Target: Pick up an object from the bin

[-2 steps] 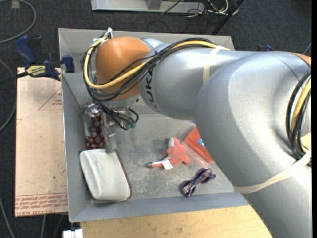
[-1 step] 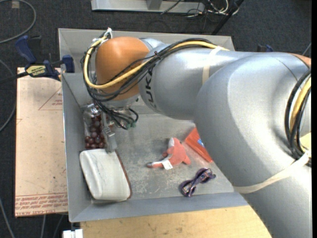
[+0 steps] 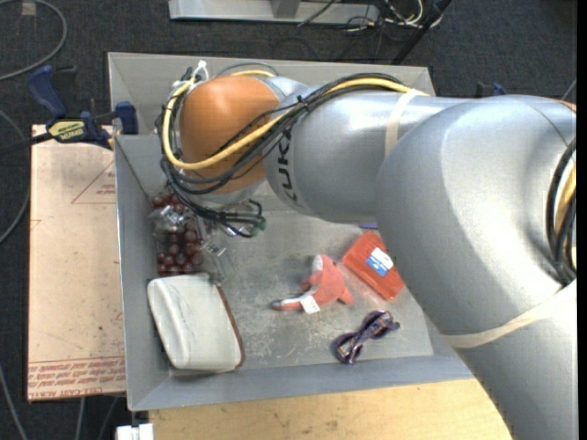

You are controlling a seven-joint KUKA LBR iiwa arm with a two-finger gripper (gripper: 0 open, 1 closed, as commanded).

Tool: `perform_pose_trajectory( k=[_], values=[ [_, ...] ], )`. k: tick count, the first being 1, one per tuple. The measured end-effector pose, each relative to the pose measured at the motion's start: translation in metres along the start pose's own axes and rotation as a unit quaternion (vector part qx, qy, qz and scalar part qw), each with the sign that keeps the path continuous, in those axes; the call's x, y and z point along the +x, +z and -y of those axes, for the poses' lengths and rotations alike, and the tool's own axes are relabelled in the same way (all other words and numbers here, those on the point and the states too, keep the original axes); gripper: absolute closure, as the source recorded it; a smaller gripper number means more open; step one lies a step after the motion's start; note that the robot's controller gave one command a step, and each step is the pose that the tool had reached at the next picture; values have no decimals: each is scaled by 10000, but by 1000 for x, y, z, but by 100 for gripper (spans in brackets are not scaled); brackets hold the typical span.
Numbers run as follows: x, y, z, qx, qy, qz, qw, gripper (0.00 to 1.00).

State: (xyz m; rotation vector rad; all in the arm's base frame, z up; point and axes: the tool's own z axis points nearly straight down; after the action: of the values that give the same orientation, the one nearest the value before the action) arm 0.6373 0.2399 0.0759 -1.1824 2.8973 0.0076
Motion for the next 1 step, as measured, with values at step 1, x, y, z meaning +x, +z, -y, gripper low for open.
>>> perform_pose_trajectory(
  k=[1],
  values=[
    [-14, 5, 13, -18, -1362, 14, 9907, 100]
  ],
)
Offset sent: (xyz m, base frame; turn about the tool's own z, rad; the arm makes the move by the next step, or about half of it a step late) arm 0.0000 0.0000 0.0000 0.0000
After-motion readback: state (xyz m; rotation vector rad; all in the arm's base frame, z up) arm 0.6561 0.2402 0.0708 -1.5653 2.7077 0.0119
